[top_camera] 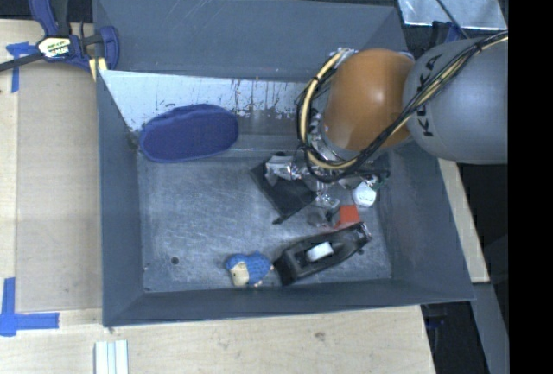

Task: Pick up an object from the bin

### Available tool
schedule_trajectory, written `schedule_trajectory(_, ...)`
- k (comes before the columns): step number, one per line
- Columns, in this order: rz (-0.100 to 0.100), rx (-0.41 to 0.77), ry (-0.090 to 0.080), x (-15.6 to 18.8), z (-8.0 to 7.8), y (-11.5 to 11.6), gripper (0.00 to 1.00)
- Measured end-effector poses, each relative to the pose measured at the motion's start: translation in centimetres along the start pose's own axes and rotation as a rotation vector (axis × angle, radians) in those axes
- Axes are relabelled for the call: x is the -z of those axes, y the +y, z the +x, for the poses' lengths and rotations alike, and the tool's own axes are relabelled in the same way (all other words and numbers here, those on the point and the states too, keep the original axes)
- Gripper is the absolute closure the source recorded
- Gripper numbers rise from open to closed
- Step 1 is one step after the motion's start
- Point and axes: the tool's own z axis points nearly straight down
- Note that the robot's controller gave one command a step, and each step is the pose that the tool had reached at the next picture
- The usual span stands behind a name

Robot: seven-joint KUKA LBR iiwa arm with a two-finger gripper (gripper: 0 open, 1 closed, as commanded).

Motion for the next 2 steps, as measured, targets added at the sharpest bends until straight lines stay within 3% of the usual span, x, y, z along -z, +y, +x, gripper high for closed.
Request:
schedule_trajectory(1,0.0,-0.003,-0.002,0.04,-0.05,-0.05,0.0)
schedule_trajectory(2,0.002,-0.004,-0.004,0.15,-0.12,-0.1,1.0)
